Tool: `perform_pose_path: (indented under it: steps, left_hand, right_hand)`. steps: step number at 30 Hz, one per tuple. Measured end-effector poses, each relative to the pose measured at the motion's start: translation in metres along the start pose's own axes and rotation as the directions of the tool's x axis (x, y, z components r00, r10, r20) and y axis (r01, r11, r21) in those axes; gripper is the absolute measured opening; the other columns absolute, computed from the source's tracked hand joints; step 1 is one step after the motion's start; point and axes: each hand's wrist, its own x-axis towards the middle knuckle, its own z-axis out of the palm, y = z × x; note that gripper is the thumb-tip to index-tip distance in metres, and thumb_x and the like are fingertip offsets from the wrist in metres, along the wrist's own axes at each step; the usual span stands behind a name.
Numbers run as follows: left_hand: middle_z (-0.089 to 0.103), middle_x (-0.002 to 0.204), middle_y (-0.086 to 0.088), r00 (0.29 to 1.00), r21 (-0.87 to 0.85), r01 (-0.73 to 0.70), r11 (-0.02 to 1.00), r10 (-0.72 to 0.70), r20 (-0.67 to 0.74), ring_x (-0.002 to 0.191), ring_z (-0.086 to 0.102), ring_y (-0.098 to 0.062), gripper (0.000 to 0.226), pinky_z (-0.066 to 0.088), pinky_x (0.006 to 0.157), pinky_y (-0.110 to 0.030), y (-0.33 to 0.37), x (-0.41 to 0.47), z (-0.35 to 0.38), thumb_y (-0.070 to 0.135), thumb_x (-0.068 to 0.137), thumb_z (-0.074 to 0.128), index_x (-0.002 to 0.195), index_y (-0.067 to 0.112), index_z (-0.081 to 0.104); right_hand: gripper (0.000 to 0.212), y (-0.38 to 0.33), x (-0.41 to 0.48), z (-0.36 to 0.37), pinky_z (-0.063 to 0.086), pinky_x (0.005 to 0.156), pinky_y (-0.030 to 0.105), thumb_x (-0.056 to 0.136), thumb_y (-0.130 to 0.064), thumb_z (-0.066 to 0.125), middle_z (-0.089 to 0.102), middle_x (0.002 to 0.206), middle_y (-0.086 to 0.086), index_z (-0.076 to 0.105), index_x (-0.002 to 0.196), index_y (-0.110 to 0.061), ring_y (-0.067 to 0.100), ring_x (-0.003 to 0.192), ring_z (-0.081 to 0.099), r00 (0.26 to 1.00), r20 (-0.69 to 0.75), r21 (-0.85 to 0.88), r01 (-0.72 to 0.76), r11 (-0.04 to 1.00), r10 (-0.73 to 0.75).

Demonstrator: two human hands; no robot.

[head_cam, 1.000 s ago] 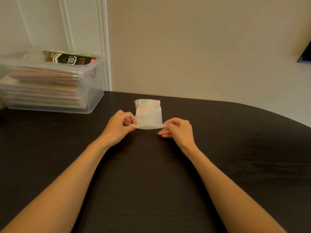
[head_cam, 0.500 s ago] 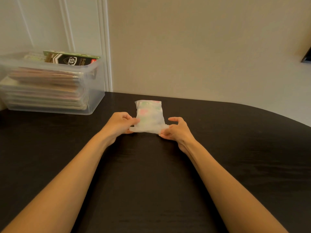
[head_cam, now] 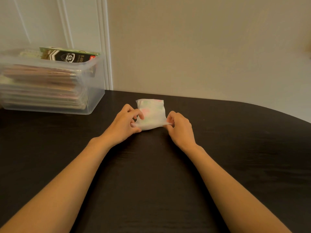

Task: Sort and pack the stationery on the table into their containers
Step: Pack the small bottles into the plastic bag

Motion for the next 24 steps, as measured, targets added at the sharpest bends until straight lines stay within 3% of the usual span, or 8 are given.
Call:
perform_pose_path:
  steps: [5, 9, 12, 14, 16, 18, 21, 24]
  left_hand:
    - [0.048, 0.115, -0.002, 0.978, 0.215, -0.197, 0.956, 0.208, -0.028, 0.095, 0.051, -0.015, 0.011, 0.042, 0.082, -0.02, -0.004, 0.002, 0.006, 0.009, 0.087, 0.061, 0.098, 0.009, 0.064]
    - [0.059, 0.105, -0.009, 0.933, 0.337, -0.326, 0.883, 0.358, -0.034, 0.091, 0.058, -0.024, 0.009, 0.045, 0.08, -0.026, 0.009, 0.0, 0.013, 0.003, 0.086, 0.06, 0.094, 0.003, 0.065]
    - [0.065, 0.08, -0.013, 0.859, 0.381, -0.466, 0.799, 0.511, -0.021, 0.069, 0.064, -0.027, 0.015, 0.052, 0.065, -0.03, 0.019, -0.001, 0.021, -0.007, 0.066, 0.076, 0.074, 0.002, 0.067]
    - [0.063, 0.073, -0.012, 0.834, 0.381, -0.506, 0.774, 0.551, -0.011, 0.064, 0.063, -0.026, 0.018, 0.057, 0.059, -0.035, 0.025, 0.001, 0.029, -0.009, 0.061, 0.078, 0.069, 0.002, 0.067]
    - [0.061, 0.07, -0.011, 0.812, 0.364, -0.545, 0.755, 0.583, 0.005, 0.06, 0.06, -0.024, 0.019, 0.055, 0.053, -0.035, 0.034, 0.001, 0.036, -0.011, 0.06, 0.077, 0.066, 0.002, 0.065]
    - [0.059, 0.067, -0.01, 0.782, 0.359, -0.586, 0.726, 0.623, 0.016, 0.057, 0.057, -0.021, 0.02, 0.052, 0.051, -0.03, 0.043, 0.0, 0.044, -0.01, 0.058, 0.078, 0.064, 0.003, 0.064]
    - [0.06, 0.066, -0.008, 0.742, 0.328, -0.642, 0.693, 0.669, 0.038, 0.055, 0.056, -0.018, 0.022, 0.047, 0.052, -0.026, 0.054, -0.005, 0.051, -0.007, 0.057, 0.081, 0.064, 0.006, 0.064]
    - [0.06, 0.066, -0.007, 0.71, 0.324, -0.676, 0.661, 0.702, 0.049, 0.055, 0.057, -0.017, 0.021, 0.045, 0.052, -0.022, 0.056, -0.007, 0.057, -0.005, 0.057, 0.082, 0.066, 0.005, 0.066]
  right_hand:
    - [0.008, -0.002, 0.006, 0.005, 0.047, 0.067, 0.033, 0.094, -0.018, 0.048, 0.055, 0.088, 0.005, 0.049, 0.088, -0.012, 0.018, 0.076, 0.052, 1.0, 0.019, -0.146, 0.01, 0.989, -0.007]
    - [0.015, 0.001, 0.004, 0.0, 0.045, 0.062, 0.026, 0.089, -0.021, 0.058, 0.051, 0.082, -0.001, 0.045, 0.091, -0.015, 0.013, 0.071, 0.052, 0.965, -0.01, 0.102, -0.261, 0.96, 0.264]
    - [0.018, 0.007, 0.002, -0.014, 0.05, 0.066, 0.025, 0.087, -0.021, 0.062, 0.057, 0.078, 0.0, 0.054, 0.095, -0.008, 0.01, 0.067, 0.055, 0.881, 0.111, 0.295, -0.471, 0.831, 0.46]
    - [0.015, 0.008, 0.0, -0.026, 0.053, 0.065, 0.023, 0.089, -0.015, 0.057, 0.066, 0.071, 0.006, 0.064, 0.091, -0.002, 0.011, 0.063, 0.061, 0.789, 0.275, 0.422, -0.612, 0.669, 0.549]
    - [0.016, 0.005, -0.006, -0.034, 0.055, 0.064, 0.02, 0.091, -0.01, 0.054, 0.07, 0.073, 0.011, 0.066, 0.092, 0.001, 0.014, 0.066, 0.068, 0.705, 0.454, 0.54, -0.704, 0.461, 0.545]
    - [0.02, 0.005, -0.009, -0.038, 0.057, 0.067, 0.022, 0.093, -0.015, 0.054, 0.07, 0.078, 0.014, 0.065, 0.093, 0.002, 0.017, 0.071, 0.07, 0.684, 0.504, 0.602, -0.716, 0.353, 0.527]
    - [0.029, 0.006, -0.008, -0.042, 0.057, 0.065, 0.024, 0.092, -0.03, 0.058, 0.069, 0.083, 0.014, 0.062, 0.09, -0.001, 0.019, 0.073, 0.07, 0.659, 0.516, 0.593, -0.736, 0.327, 0.548]
    - [0.029, 0.007, -0.007, -0.045, 0.057, 0.064, 0.023, 0.088, -0.026, 0.063, 0.066, 0.082, 0.013, 0.062, 0.098, 0.001, 0.018, 0.071, 0.067, 0.632, 0.518, 0.516, -0.769, 0.378, 0.577]
